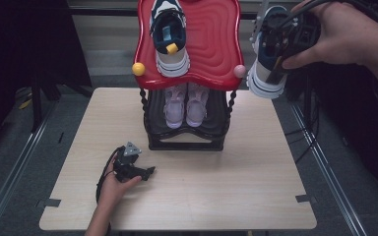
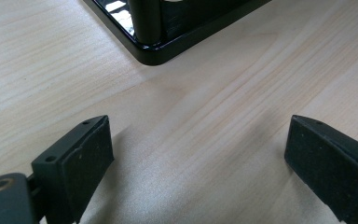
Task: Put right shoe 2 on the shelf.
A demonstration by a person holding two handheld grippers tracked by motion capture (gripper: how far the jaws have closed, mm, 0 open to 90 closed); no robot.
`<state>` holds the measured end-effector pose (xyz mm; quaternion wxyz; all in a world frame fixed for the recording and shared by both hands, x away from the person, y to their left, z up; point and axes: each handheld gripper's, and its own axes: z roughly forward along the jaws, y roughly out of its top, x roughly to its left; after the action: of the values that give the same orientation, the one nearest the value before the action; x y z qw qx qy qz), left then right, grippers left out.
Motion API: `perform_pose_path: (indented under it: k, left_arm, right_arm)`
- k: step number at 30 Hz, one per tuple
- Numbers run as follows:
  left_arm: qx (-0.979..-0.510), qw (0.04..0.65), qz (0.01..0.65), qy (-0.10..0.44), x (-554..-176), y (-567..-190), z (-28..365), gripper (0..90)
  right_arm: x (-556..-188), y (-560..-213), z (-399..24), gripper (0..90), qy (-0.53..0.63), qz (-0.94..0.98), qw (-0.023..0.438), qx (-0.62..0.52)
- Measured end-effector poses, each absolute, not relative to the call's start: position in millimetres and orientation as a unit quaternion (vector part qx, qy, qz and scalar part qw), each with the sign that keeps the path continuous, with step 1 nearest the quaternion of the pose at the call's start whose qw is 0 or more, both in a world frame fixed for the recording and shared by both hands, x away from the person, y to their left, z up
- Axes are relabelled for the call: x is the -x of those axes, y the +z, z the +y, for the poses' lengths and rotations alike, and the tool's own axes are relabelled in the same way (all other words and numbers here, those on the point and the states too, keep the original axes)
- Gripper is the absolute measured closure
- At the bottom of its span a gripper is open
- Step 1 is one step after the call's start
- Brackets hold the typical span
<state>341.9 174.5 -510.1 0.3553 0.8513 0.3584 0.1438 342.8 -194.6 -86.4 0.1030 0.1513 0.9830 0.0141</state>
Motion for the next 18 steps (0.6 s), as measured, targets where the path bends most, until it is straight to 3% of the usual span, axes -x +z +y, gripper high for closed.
perform_pose_path:
  k: [18]
  left_arm:
    - [-0.851, 0.356, 0.358, 0.144, -342.0, -510.2, 174.4, 7.2]
  right_arm:
    - [-350.3, -69.0, -154.3, 74.2, 0.004, 0.982, 0.148, -0.117]
